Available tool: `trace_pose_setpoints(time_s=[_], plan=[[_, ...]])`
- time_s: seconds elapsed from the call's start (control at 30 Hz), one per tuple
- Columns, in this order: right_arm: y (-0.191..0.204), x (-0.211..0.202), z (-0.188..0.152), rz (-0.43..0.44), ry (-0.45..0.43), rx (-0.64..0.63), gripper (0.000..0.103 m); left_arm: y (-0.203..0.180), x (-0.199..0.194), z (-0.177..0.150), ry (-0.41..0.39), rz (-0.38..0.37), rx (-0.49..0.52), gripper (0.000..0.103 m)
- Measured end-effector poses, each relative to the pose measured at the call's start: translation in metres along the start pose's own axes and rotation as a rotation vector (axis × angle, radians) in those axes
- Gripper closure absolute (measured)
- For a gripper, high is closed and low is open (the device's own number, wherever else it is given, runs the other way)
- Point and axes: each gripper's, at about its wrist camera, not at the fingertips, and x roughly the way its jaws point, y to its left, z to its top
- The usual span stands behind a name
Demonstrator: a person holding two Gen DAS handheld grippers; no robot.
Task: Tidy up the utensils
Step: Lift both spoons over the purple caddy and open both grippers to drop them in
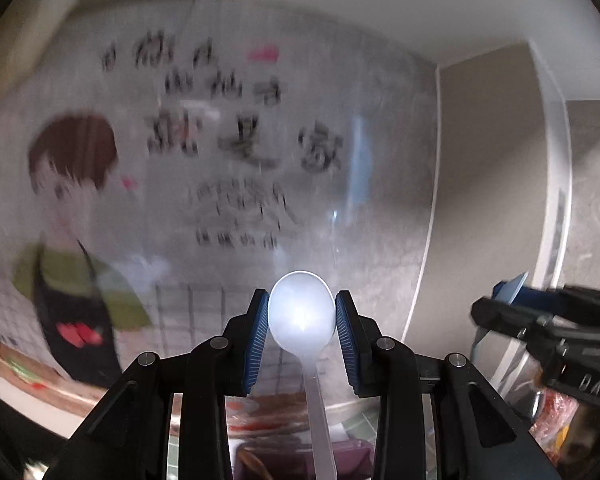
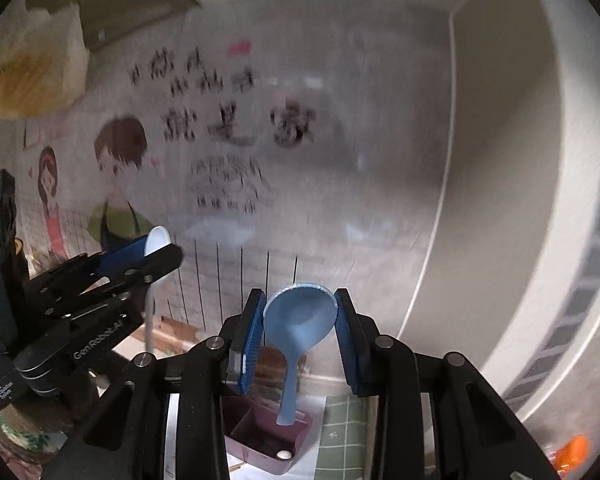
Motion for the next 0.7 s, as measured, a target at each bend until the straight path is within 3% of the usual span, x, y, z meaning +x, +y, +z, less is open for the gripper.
trace_pose_setpoints(time_s=[0.4,0.7], plan=[[0.003,0.125,-0.087,0.045,0.241,0.057,0.071,0.017,0.099,-0.102,0.190,0.033,-0.015,0.068],[0.011,0.159,-0.132,0.091,0.346,0.060,0.071,0.035,0.129,-0.154,0.300,0.065,-0.070,0.068]])
